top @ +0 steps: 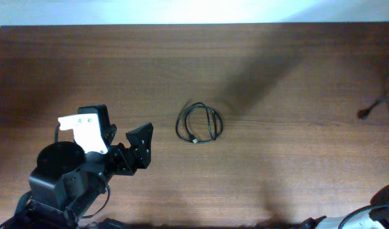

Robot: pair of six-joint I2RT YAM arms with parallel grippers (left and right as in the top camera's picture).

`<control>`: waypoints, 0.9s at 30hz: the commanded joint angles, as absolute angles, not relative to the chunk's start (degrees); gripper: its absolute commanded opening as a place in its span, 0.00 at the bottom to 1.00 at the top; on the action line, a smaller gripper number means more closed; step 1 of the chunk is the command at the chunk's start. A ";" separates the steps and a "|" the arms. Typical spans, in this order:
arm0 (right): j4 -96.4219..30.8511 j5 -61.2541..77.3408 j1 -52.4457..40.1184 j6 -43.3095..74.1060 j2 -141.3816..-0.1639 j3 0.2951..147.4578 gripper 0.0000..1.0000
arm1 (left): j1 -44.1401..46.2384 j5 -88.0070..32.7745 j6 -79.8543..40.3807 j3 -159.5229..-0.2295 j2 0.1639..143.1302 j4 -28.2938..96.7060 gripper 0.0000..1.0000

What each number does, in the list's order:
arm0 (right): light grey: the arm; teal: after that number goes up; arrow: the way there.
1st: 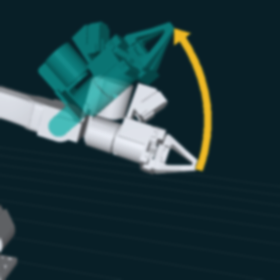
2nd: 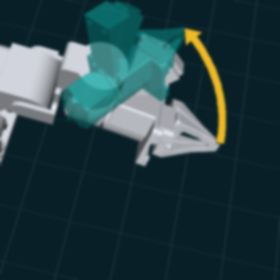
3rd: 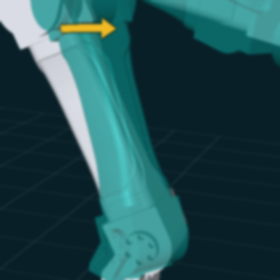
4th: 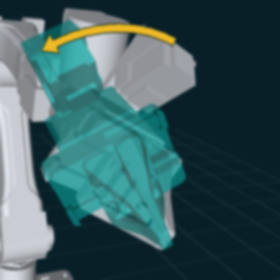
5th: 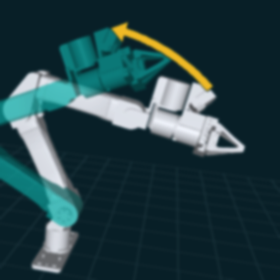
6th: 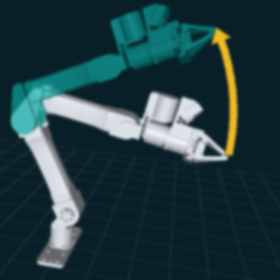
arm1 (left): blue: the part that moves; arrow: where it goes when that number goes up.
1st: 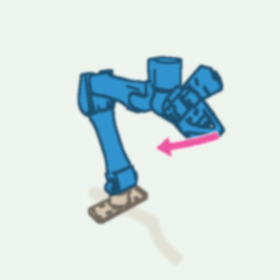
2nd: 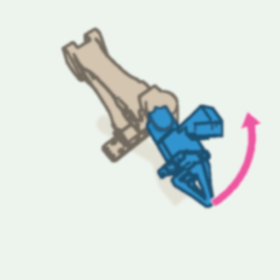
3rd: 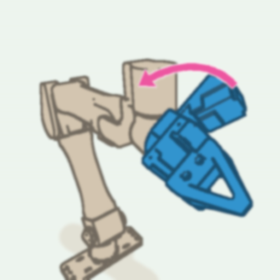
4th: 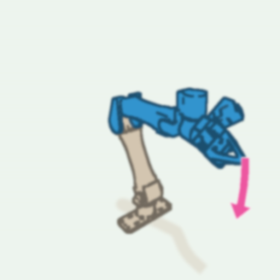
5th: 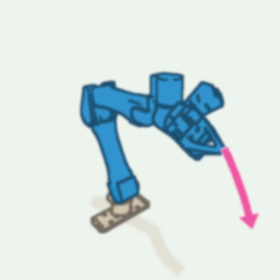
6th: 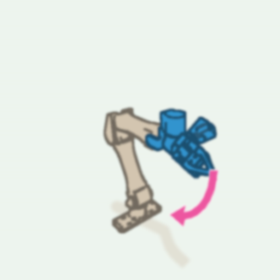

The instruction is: Untangle cables

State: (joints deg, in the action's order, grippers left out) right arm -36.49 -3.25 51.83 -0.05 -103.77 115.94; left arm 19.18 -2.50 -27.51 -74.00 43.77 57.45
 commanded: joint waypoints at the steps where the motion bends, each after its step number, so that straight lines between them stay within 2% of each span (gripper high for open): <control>1: -37.67 -10.92 54.48 10.66 -102.91 116.27 0.04 | 19.35 -1.65 -29.12 -74.11 43.86 57.06 0.92; 2: -38.33 -13.17 54.78 11.46 -103.20 116.27 0.04 | 19.35 -1.67 -29.12 -74.11 43.92 57.06 0.92; 3: -38.94 -13.15 54.78 11.46 -103.63 116.27 0.11 | 19.35 -1.67 -29.12 -74.11 44.03 57.10 0.92; 4: -40.21 -13.21 54.78 11.49 -104.44 116.27 0.27 | 19.35 -1.67 -29.12 -74.11 44.14 57.10 0.91; 6: -45.23 -16.88 54.78 13.58 -106.85 116.27 0.85 | 19.35 -1.67 -29.12 -74.11 44.16 57.10 0.92; 7: -48.49 -18.31 54.78 16.38 -108.47 116.27 0.99 | 19.35 -1.65 -29.10 -74.11 44.16 57.10 0.92; 9: -53.32 -13.28 54.76 19.16 -111.42 116.25 0.99 | 19.35 -1.63 -29.10 -74.11 44.16 57.10 0.92; 10: -53.65 -4.67 54.76 18.20 -112.57 116.25 0.99 | 19.33 -1.63 -29.10 -74.11 44.16 56.90 0.92; 12: -53.58 9.54 54.13 14.96 -112.99 116.25 0.99 | 19.35 -1.15 -29.08 -74.11 44.16 56.47 0.93; 14: -53.67 14.46 52.51 13.87 -112.99 116.25 0.99 | 19.33 -0.03 -29.08 -74.11 44.16 56.25 0.93; 16: -55.59 22.81 48.82 7.33 -112.99 116.25 0.99 | 19.35 0.05 -29.08 -74.11 44.16 56.03 0.93; 20: -61.89 23.59 37.54 6.17 -112.99 115.87 0.99 | 19.33 0.64 -29.08 -74.11 44.16 55.79 1.00; 27: -70.61 23.57 17.17 6.15 -112.97 115.87 0.99 | 19.33 3.79 -27.70 -74.11 44.16 56.47 0.99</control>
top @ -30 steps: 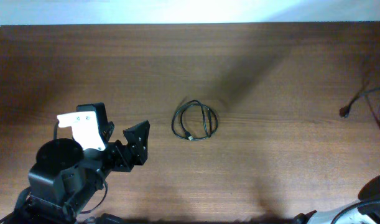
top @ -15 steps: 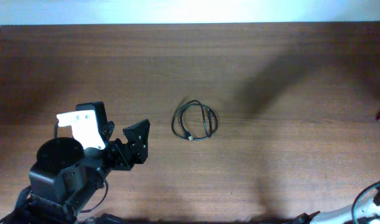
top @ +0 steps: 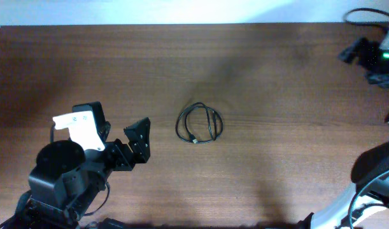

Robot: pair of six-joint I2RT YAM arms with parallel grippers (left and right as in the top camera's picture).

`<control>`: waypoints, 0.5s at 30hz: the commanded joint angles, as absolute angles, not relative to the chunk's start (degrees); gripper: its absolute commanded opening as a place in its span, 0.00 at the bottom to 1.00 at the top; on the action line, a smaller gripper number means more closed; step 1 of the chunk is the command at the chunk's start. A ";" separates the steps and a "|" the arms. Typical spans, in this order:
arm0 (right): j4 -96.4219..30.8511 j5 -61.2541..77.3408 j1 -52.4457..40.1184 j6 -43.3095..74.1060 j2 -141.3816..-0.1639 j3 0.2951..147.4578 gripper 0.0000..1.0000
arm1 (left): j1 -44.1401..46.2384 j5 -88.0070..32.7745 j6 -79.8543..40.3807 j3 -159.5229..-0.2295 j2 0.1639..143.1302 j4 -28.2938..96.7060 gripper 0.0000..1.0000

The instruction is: Untangle cables

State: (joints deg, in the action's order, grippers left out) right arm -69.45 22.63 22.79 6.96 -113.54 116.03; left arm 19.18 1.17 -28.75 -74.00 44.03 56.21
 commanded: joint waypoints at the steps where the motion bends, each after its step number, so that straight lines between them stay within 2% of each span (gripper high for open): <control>1: -71.20 23.55 14.46 5.96 -112.97 115.87 0.99 | 19.33 4.58 -27.29 -74.11 44.16 56.71 0.99; 5: -72.77 23.57 3.55 5.98 -112.97 115.87 0.99 | 19.33 5.67 -27.31 -74.11 44.16 57.98 0.99; 7: -73.41 23.55 -1.48 5.98 -112.36 115.87 0.95 | 19.35 5.65 -27.33 -74.11 44.10 58.39 0.99; 15: -75.29 19.86 -14.96 6.02 -104.22 115.87 0.94 | 19.35 4.67 -27.38 -74.11 43.99 59.31 0.99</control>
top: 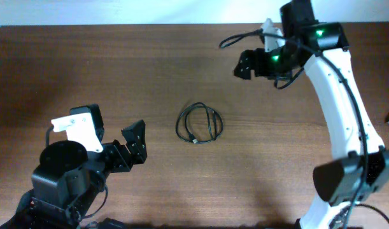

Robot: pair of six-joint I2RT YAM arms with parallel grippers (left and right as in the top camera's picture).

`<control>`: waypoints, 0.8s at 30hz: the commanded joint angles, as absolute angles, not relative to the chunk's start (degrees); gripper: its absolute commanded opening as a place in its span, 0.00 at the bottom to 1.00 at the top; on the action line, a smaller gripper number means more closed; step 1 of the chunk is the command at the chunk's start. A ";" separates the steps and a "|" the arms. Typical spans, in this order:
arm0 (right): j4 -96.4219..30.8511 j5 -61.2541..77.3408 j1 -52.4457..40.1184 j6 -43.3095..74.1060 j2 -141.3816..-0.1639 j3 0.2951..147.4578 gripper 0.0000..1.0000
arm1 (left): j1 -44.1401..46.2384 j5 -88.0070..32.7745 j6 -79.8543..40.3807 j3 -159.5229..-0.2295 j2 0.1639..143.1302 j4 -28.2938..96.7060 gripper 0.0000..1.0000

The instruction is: Untangle cables

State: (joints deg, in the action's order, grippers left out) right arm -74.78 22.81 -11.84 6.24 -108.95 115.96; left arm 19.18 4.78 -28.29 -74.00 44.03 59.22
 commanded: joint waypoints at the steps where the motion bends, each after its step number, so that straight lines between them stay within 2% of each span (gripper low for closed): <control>1: -76.18 16.05 -17.26 6.44 -103.24 115.87 0.94 | 19.35 3.57 -27.38 -74.17 43.94 59.31 0.98; 4: -77.95 9.78 -23.70 6.46 -100.62 115.68 0.94 | 19.35 3.22 -27.38 -74.22 43.94 59.29 0.98; 13: -78.67 9.78 -38.79 7.97 -94.00 115.68 0.94 | 19.35 2.76 -27.35 -74.32 42.72 59.31 0.98; 20: -81.52 3.77 -40.53 14.02 -89.01 115.39 0.94 | 19.35 2.74 -27.38 -74.32 42.48 59.31 0.99; 24: -81.58 0.38 -40.53 16.95 -84.29 107.28 0.95 | 19.35 2.74 -27.38 -74.32 42.46 59.33 0.99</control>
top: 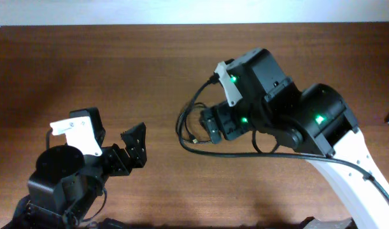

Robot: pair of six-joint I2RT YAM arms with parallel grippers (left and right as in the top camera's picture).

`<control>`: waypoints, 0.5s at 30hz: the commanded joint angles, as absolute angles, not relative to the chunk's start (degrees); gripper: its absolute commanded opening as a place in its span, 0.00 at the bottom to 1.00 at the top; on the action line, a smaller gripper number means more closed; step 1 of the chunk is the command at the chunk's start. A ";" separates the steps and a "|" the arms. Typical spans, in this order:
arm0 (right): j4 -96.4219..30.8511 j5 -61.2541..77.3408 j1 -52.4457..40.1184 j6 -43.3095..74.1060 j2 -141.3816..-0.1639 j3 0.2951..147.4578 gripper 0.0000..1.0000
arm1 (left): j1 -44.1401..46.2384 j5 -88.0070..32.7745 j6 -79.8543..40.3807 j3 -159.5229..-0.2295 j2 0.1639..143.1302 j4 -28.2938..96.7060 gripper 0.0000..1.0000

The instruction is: Untangle cables

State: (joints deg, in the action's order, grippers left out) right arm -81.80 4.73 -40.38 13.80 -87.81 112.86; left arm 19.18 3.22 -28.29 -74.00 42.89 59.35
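The thin black cable (189, 124) lies coiled in a small loop at the middle of the wooden table (118, 63), and its right half is hidden. My right gripper (214, 124) reaches in from the right and hangs over that right half. Whether its fingers touch the cable or how far they stand apart does not show. My left gripper (115, 133) rests low at the left with its fingers spread wide and nothing between them. It is a good hand's width left of the coil.
The bulky right arm (296, 121) covers the table's centre right. A thick black lead (258, 156) from that arm sags across the table just below the coil. A dark plug end shows at the right edge.
My right arm has moved from high over the table's back down to the centre, its gripper now over the coil's right side. The left gripper and the coil have stayed in place.
At first only the left arm was in view, open and left of the coiled cable. The right arm then appeared at the far right corner, then over the table's back, and now sits over the coil. The coil's shape has not changed.
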 commanded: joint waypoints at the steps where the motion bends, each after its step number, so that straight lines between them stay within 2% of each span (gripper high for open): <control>1: -80.68 -1.56 -40.53 17.82 -82.56 103.77 0.95 | 19.35 2.74 -27.38 -74.32 42.44 59.33 0.99; 5: -66.70 -1.98 -40.53 20.18 -72.42 81.56 0.99 | 19.35 2.74 -27.38 -74.32 42.39 59.31 0.99; 8: -56.36 2.11 -40.53 22.85 -69.47 66.81 0.99 | 19.35 2.55 -27.38 -74.32 42.39 59.31 0.99; 11: -47.42 7.14 -40.53 22.83 -70.96 59.40 0.99 | 19.35 2.55 -27.40 -74.32 42.39 59.27 1.00; 15: -36.42 6.90 -40.49 22.81 -74.98 58.67 0.99 | 19.35 2.52 -27.38 -74.30 42.39 59.31 1.00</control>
